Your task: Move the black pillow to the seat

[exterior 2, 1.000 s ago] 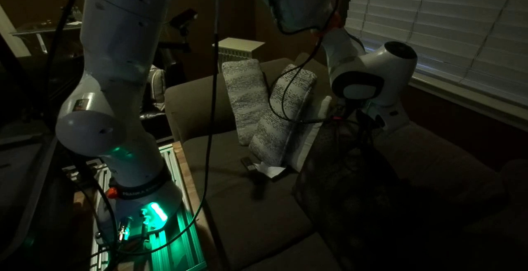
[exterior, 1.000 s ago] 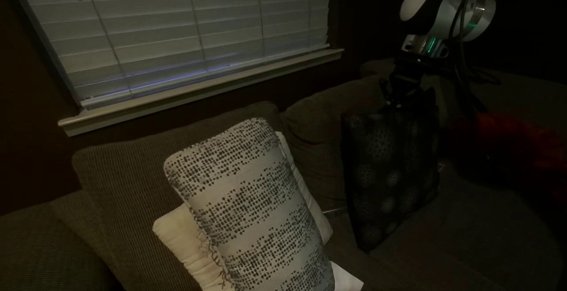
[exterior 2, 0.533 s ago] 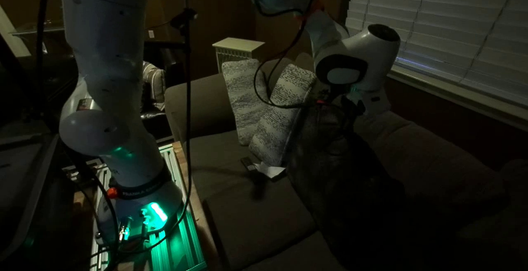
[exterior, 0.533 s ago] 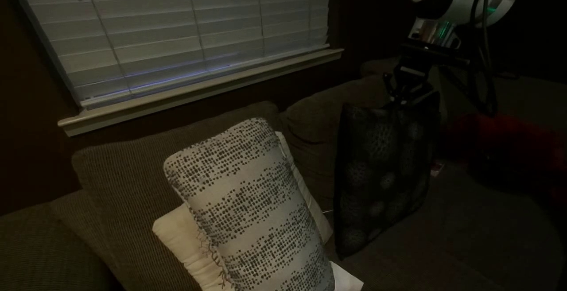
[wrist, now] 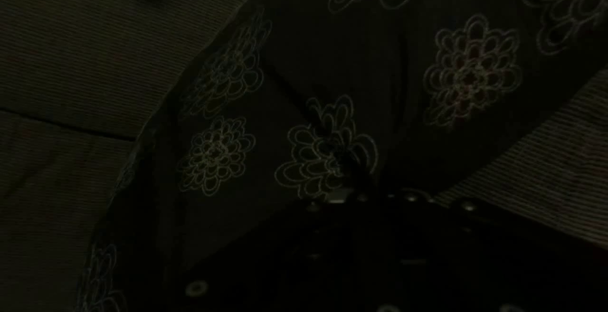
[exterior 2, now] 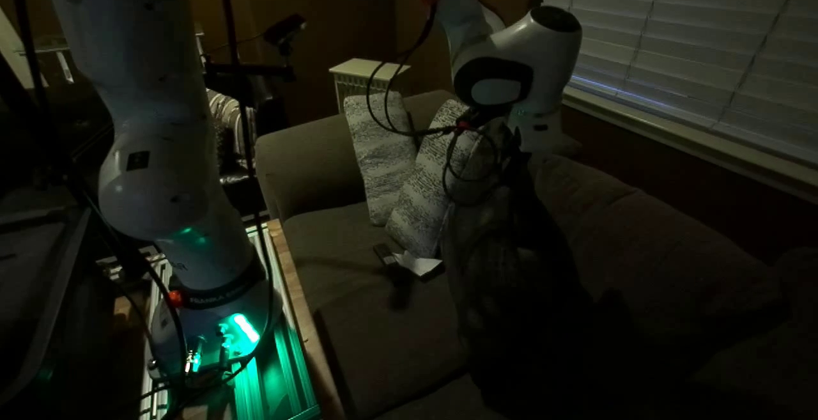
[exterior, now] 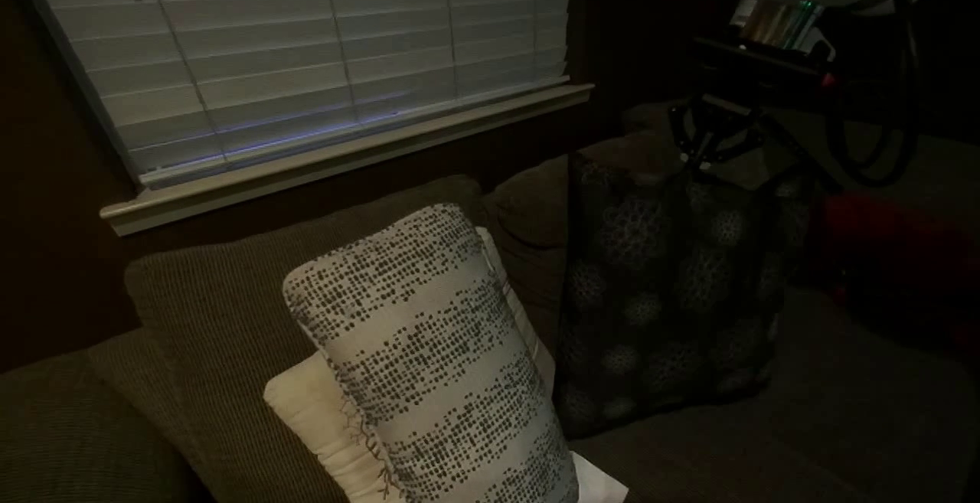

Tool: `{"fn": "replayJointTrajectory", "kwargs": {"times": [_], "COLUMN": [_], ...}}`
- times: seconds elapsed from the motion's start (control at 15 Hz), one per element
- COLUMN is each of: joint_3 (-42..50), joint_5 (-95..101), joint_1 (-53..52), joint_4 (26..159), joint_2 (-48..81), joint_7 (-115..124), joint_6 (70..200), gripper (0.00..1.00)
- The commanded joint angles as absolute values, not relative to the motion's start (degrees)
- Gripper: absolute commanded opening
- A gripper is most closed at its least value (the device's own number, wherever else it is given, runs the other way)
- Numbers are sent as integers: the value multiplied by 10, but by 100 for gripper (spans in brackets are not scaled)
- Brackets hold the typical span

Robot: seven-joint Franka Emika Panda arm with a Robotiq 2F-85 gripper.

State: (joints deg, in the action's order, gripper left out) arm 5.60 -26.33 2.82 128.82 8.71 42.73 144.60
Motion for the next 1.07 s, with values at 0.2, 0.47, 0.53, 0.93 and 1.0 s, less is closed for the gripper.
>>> {"fn": "replayJointTrajectory", "kwargs": {"times": [0.2,0.47,0.53,0.93,1.0], "joint_3": [28,33,33,27,26], "joint_5": [-335,-384,-383,-444,-456], "joint_1": [21,28,28,24,23], "joint_4": [1368,1407,1419,1480,1489], "joint_2": [-13,-46,-50,-84,-88], "joint_7": [471,485,505,537,539], "joint_6": [1449,1446,1463,1526,1535], "gripper": [1,1,1,1,1]}}
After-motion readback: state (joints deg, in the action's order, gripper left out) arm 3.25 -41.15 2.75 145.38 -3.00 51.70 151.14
